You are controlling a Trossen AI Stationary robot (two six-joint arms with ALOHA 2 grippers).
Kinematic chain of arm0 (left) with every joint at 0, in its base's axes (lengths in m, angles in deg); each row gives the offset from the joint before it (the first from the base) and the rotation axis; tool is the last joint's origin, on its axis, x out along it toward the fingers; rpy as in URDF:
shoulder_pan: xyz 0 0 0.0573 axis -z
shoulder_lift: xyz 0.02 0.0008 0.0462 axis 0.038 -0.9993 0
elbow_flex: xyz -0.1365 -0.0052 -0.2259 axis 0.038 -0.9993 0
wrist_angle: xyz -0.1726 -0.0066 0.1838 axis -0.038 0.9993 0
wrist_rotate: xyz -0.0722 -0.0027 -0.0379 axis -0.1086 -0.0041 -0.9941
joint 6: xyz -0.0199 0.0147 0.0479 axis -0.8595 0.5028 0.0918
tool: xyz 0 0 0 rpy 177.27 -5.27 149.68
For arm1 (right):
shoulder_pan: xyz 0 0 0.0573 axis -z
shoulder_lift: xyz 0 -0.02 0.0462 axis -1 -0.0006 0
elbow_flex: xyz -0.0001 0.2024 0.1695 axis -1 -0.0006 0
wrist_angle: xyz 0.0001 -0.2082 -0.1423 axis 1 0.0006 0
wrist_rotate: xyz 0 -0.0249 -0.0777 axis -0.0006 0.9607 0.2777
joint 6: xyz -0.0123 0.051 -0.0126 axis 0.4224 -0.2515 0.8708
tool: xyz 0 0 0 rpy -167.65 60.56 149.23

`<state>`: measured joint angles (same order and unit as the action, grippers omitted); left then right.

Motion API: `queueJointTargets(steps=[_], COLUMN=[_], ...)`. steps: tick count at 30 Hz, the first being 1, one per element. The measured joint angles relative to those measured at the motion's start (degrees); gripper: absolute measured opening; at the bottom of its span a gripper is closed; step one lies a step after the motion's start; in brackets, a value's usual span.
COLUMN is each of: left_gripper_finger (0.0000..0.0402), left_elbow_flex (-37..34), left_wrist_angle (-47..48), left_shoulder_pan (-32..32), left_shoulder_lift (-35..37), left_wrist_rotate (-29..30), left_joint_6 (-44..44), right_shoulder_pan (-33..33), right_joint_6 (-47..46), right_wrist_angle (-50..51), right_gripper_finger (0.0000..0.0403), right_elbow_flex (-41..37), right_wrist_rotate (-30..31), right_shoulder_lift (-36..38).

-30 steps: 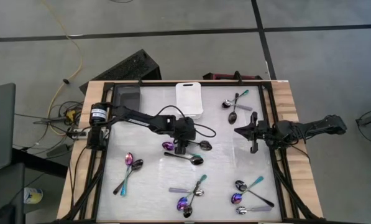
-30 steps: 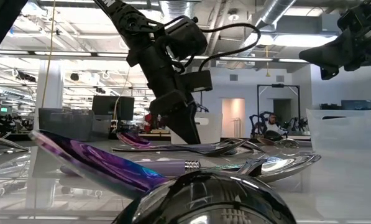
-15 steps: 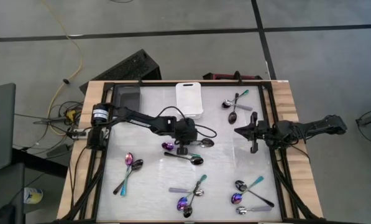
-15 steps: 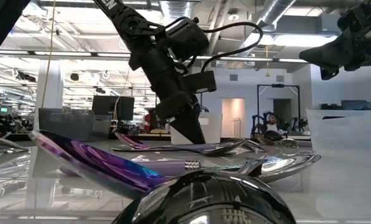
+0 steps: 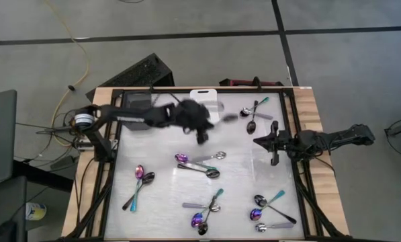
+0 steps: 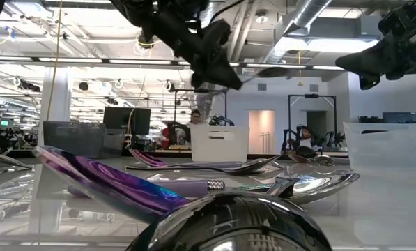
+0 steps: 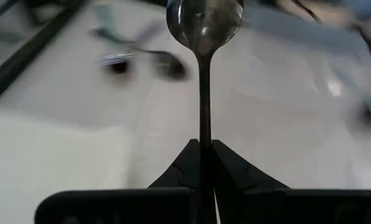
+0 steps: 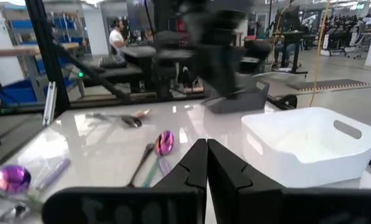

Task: Sort silverware by color (type)
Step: Put the black spoon into the white bin

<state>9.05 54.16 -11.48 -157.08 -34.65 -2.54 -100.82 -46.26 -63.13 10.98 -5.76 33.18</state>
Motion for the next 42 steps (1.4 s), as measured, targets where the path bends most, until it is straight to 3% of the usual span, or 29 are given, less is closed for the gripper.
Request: queueJointTargets(steps=[10,14,20,29,42], left_gripper_finger=[0.0001,0.0001,0.0001,0.0,0.0], left_elbow_flex=[-0.5,-0.4,-0.4,-0.4,-0.4], left_wrist_angle=[-4.1,-6.0,-5.8,-3.5,0.5], left_shoulder_pan=[-14.2,-14.2,-12.5,-11.8,-13.7], left_shoulder_lift=[-1.8,-2.4,-3.7,-6.9,-7.0], left_wrist_rotate=[-4.4,-4.0,1.8,3.6,0.6], left_joint_6=[-24.0,-30.1,-38.5,-41.2,-33.8], right_shoulder_pan=[0.1,0.1,0.0,0.0,0.0], right_joint_6=[0.0,0.1,0.2,1.4,2.0], right_wrist_angle=[-1.2,-1.2,-0.7,0.4,0.4], right_gripper_finger=[0.0033,0.0033,0.0033,0.0033,0.0033], right_elbow_flex=[0.0,0.0,0.0,0.0,0.0], right_wrist_rotate=[0.4,0.4,0.4,0.1,0.1], right_shoulder_lift=[0.0,0.0,0.0,0.0,0.0])
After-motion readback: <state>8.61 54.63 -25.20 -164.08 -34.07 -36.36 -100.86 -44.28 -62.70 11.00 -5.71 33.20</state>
